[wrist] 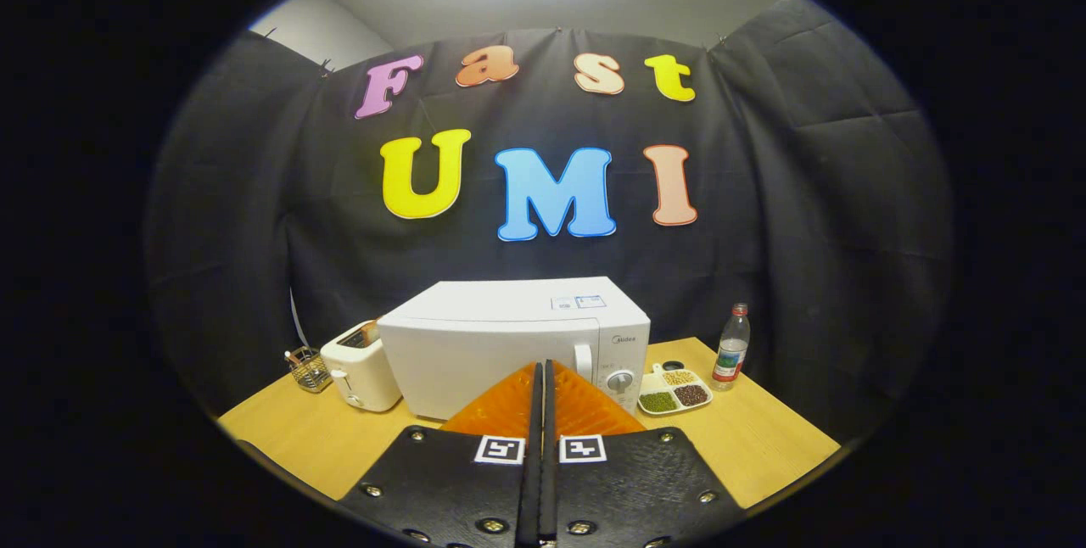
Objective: Open the microwave, put the food inside, and close the microwave door.
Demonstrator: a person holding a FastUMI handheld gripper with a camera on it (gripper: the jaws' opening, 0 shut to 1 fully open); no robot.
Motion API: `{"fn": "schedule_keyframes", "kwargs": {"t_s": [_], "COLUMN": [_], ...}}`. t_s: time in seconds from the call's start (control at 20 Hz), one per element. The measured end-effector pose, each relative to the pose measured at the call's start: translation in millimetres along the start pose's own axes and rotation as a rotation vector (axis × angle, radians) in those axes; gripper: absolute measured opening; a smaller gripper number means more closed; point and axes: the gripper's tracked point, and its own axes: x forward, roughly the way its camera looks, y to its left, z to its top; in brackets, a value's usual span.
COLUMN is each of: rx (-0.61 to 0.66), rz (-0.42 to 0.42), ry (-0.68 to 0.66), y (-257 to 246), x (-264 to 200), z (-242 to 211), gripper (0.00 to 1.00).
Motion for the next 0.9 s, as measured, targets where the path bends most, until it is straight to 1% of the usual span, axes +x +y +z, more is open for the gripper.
{"fn": "schedule_keyframes", "kwargs": {"t_s": [0.1,0.15,0.4,0.5,0.6,0.65,0.9], "rx": [-0.004,-0.007,0.019,0.026,0.016,0.010,0.000], "rz": [0.005,0.002,-0.020,0.001,-0.003,-0.006,-0.004], "ry": [-0.006,-0.013,-0.035,-0.044,-0.053,-0.055,-0.074], "y": [2,1,-4,-1,-4,-7,-7], "x": [-24,-34,-81,-94,-102,-107,-113], "z": [-1,0,-6,-7,-9,-10,-2], "gripper": [0.01,0.08,0.08,0.33,0.82,0.99,1.00]}}
